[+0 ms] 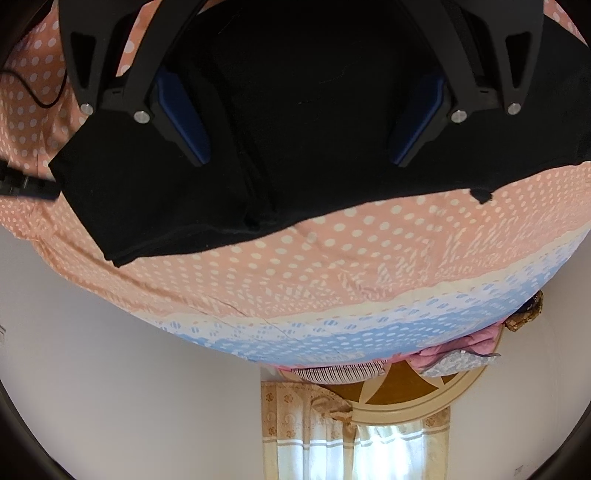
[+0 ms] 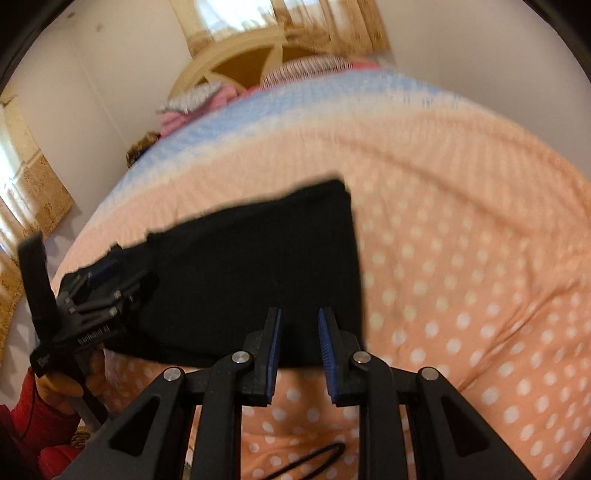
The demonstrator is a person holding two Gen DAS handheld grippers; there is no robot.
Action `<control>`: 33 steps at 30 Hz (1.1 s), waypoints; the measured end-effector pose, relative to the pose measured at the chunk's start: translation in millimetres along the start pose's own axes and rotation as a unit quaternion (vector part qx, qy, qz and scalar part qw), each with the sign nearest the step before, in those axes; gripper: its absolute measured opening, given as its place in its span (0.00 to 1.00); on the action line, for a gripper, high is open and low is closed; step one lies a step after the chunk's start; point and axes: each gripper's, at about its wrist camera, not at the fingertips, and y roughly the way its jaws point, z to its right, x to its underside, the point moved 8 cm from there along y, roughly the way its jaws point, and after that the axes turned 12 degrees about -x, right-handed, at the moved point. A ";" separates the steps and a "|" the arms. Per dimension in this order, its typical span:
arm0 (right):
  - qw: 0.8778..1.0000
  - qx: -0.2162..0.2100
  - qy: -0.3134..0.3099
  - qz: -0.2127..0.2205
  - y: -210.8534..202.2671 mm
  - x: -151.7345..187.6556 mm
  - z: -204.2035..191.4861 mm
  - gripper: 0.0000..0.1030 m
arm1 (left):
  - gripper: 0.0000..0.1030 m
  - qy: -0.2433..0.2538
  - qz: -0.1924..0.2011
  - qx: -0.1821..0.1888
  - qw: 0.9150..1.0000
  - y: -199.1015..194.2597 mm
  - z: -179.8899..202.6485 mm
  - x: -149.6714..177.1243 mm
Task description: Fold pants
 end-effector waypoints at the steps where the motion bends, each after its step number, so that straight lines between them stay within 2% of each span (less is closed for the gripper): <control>1: 1.000 0.005 -0.005 0.014 -4.3 -6.3 -1.6 0.21 | 0.97 -0.001 -0.001 -0.001 1.000 0.1 -1.7 0.6; 5: 0.999 -0.023 -0.001 0.035 1.7 -25.9 -14.6 0.21 | 0.97 -0.005 -0.006 -0.002 1.000 1.9 -7.0 4.4; 9: 0.998 -0.059 -0.015 0.016 33.5 -27.5 -45.0 0.21 | 0.97 -0.008 -0.002 -0.005 1.000 -2.6 -16.4 5.0; 11: 0.996 -0.084 -0.032 0.007 51.3 -28.7 -69.6 0.21 | 0.97 -0.005 0.005 -0.018 1.000 -6.0 -26.3 3.5; 14: 0.992 -0.100 -0.071 -0.001 73.9 -32.2 -103.6 0.21 | 0.97 -0.013 0.012 -0.036 0.999 -10.4 -50.4 3.6; 18: 0.991 -0.098 -0.094 -0.017 112.7 -32.7 -127.7 0.21 | 0.97 -0.031 0.007 -0.088 0.996 -6.8 -94.4 7.4; 20: 0.992 -0.070 -0.103 -0.035 137.6 -25.9 -129.5 0.21 | 0.97 -0.039 0.001 -0.123 0.992 -2.8 -119.6 11.0; 23: 0.992 -0.049 -0.117 -0.024 144.3 -24.9 -129.3 0.22 | 0.97 -0.060 -0.020 -0.171 0.983 5.2 -156.4 18.1; 26: 0.992 -0.047 -0.111 -0.020 143.6 -24.4 -129.5 0.22 | 0.97 -0.077 -0.030 -0.188 0.979 9.8 -173.6 20.8; 33: 0.994 -0.030 -0.105 -0.021 144.0 -26.4 -131.9 0.22 | 0.97 -0.076 -0.038 -0.195 0.977 11.2 -178.3 27.1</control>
